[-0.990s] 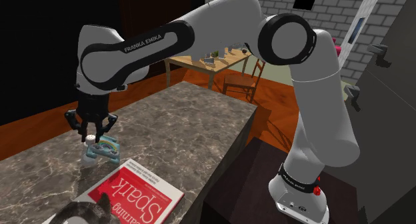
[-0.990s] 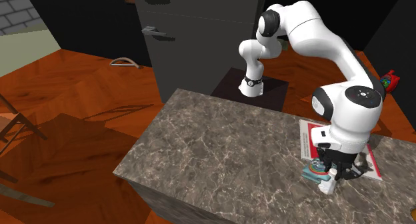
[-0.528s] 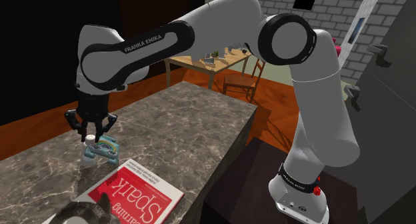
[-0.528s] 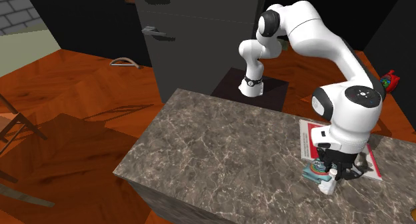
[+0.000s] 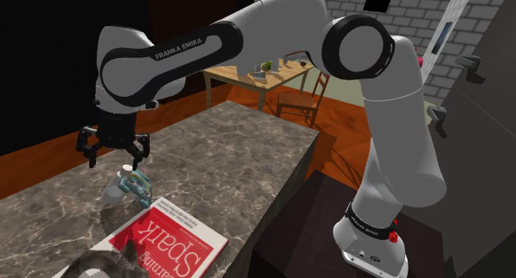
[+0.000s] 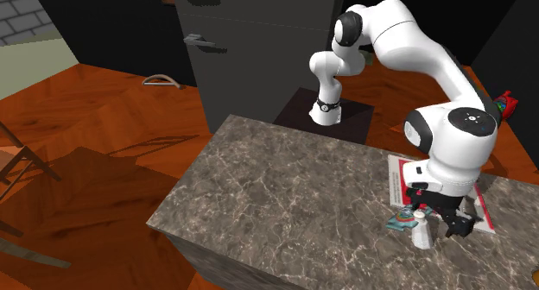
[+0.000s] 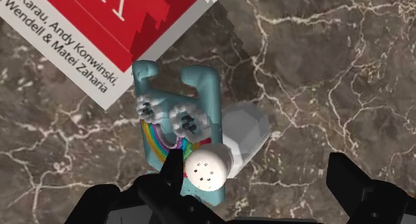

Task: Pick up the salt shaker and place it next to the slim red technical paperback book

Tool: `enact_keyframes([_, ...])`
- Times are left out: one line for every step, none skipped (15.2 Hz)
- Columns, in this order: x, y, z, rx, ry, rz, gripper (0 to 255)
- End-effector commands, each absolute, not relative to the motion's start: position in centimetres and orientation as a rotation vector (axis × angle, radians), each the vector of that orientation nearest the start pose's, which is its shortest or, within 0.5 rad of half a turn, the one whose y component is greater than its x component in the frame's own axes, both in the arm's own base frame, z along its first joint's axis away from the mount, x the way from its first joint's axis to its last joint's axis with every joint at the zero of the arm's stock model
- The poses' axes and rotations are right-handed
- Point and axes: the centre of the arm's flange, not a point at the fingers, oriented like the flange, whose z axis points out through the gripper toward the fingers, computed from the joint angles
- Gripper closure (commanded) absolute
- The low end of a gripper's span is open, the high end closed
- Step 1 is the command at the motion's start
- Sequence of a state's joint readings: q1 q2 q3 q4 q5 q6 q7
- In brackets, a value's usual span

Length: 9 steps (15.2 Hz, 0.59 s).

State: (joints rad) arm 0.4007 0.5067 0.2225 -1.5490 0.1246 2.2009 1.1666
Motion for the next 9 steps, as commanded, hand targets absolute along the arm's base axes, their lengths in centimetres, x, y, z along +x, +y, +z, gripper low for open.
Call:
enact_keyframes([58.4, 38.9, 39.9, -2.739, 0.915, 0.099, 0])
enact_keyframes([58.3, 38.6, 40.9, -2.739, 0.915, 0.099, 0])
enact_keyframes([58.3, 38.6, 40.9, -2.739, 0.915, 0.099, 0])
enact_keyframes([58.3, 38.6, 40.9, -2.739, 0.915, 0.099, 0])
enact_keyframes([58.3, 38.6, 40.9, -2.739, 0.915, 0.099, 0])
enact_keyframes([58.3, 38.6, 40.9, -2.739, 0.915, 0.099, 0])
enact_keyframes([58.3, 38.6, 40.9, -2.739, 0.915, 0.099, 0])
enact_keyframes([58.3, 38.6, 40.9, -2.739, 0.915, 0.099, 0])
enact_keyframes([58.3, 38.6, 40.9, -2.739, 0.915, 0.099, 0])
